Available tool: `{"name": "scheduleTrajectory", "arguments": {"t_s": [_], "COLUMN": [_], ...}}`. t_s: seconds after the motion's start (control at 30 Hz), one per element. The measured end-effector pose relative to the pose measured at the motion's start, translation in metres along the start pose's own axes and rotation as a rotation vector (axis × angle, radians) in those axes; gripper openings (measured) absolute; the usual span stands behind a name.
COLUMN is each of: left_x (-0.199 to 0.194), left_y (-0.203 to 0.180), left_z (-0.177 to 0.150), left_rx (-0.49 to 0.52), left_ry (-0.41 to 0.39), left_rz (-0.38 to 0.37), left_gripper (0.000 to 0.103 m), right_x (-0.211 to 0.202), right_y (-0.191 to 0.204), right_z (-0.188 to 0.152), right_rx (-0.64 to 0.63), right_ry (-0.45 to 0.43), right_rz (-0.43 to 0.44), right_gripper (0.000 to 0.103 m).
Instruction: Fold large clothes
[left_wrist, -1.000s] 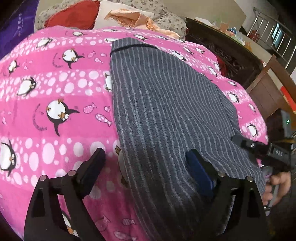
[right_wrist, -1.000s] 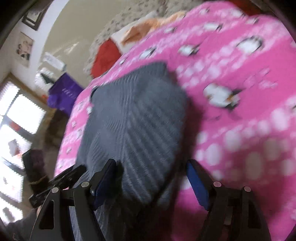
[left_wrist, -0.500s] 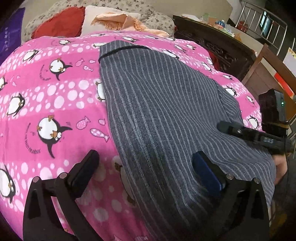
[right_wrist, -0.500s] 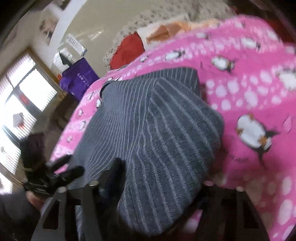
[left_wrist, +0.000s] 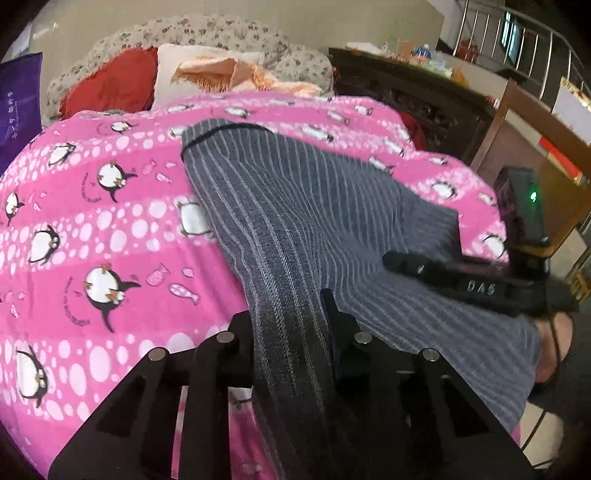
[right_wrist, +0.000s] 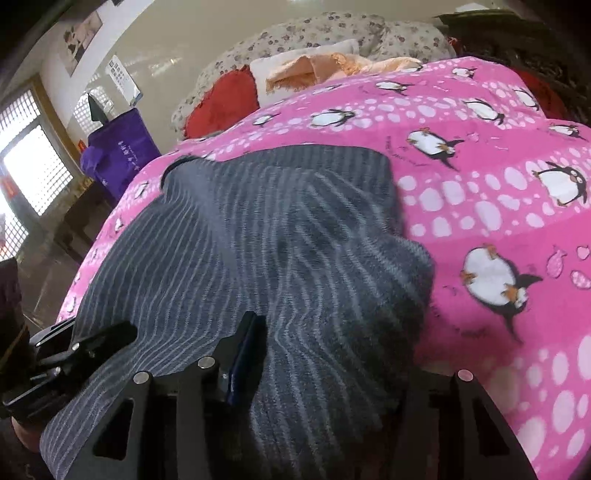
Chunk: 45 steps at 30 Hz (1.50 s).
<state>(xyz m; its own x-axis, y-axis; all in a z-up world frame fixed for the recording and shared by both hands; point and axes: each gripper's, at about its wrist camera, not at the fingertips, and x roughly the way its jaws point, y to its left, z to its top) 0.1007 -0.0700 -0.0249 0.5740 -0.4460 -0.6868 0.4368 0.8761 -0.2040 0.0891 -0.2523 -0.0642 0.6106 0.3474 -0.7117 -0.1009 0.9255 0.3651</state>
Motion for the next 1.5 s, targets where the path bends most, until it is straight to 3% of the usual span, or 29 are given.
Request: {"name": "scheduleTrajectory", "arguments": {"t_s": [0.17, 0.33, 0.4, 0.47, 0.53, 0.6, 0.63, 0.77, 0.9, 1.0, 1.03, 1.13, 1.2, 1.27, 1.3, 1.33, 1.4, 1.5], "left_x": [-0.035, -0.063, -0.063, -0.052, -0.047, -0.048, -0.048, -0.066, -0.114, -0.145, -0.151, -0.155, -0.149, -0.122, -0.104, -0.095, -0.094, -0.095], "left_y": [0.035, 0.101, 0.126, 0.145, 0.150, 0.151, 0.152, 0.155, 0.141, 0.121, 0.112, 0.090, 0.081, 0.081, 0.084, 0.084, 0.078, 0.081], "left_z": [0.004, -0.005, -0.012, -0.022, -0.031, -0.036, -0.037, -0.036, -0.038, -0.047, -0.049, -0.054, -0.059, -0.066, -0.073, -0.081, -0.084, -0.081], "left_rx": [-0.058, -0.101, -0.135, -0.179, -0.188, -0.202, -0.216, -0.237, -0.204, -0.178, -0.163, -0.131, -0.120, -0.141, -0.162, -0.164, -0.119, -0.151], "left_ry": [-0.044, -0.047, -0.024, 0.025, 0.017, -0.008, -0.006, 0.011, -0.076, -0.123, -0.132, -0.138, -0.110, -0.004, 0.061, 0.068, 0.035, 0.033], "left_rz": [-0.013, 0.078, 0.102, 0.098, 0.108, 0.155, 0.160, 0.158, 0.200, 0.171, 0.149, 0.092, 0.048, 0.028, 0.025, 0.052, 0.084, 0.072], "left_gripper": [0.025, 0.025, 0.027, 0.035, 0.055, 0.071, 0.074, 0.074, 0.074, 0.074, 0.074, 0.074, 0.072, 0.062, 0.059, 0.060, 0.062, 0.062], "right_x": [0.014, 0.052, 0.068, 0.078, 0.077, 0.071, 0.065, 0.027, -0.037, -0.071, -0.078, -0.070, -0.050, -0.012, -0.003, -0.004, -0.007, -0.009], "right_y": [0.034, 0.096, 0.120, 0.133, 0.132, 0.126, 0.123, 0.116, 0.136, 0.168, 0.184, 0.214, 0.214, 0.201, 0.194, 0.189, 0.185, 0.185], "right_z": [-0.002, 0.012, 0.016, 0.019, 0.021, 0.021, 0.020, 0.017, 0.009, 0.000, -0.006, -0.026, -0.041, -0.059, -0.067, -0.072, -0.073, -0.073], "right_rx": [0.089, 0.067, 0.015, -0.041, -0.035, -0.038, -0.035, -0.022, -0.136, -0.224, -0.274, -0.374, -0.395, -0.388, -0.386, -0.381, -0.352, -0.345], "right_ry": [0.000, -0.037, -0.043, -0.036, -0.029, -0.011, 0.002, 0.028, -0.056, -0.101, -0.102, -0.022, 0.045, 0.163, 0.166, 0.121, 0.100, 0.087], "right_rz": [0.100, 0.163, 0.139, 0.079, 0.078, 0.077, 0.074, 0.062, -0.008, 0.046, 0.075, 0.088, 0.074, -0.006, -0.009, 0.017, 0.025, 0.023], "right_gripper": [0.047, 0.047, 0.047, 0.052, 0.053, 0.053, 0.054, 0.056, 0.056, 0.056, 0.053, 0.016, 0.015, 0.008, 0.008, 0.008, 0.008, 0.008]}}
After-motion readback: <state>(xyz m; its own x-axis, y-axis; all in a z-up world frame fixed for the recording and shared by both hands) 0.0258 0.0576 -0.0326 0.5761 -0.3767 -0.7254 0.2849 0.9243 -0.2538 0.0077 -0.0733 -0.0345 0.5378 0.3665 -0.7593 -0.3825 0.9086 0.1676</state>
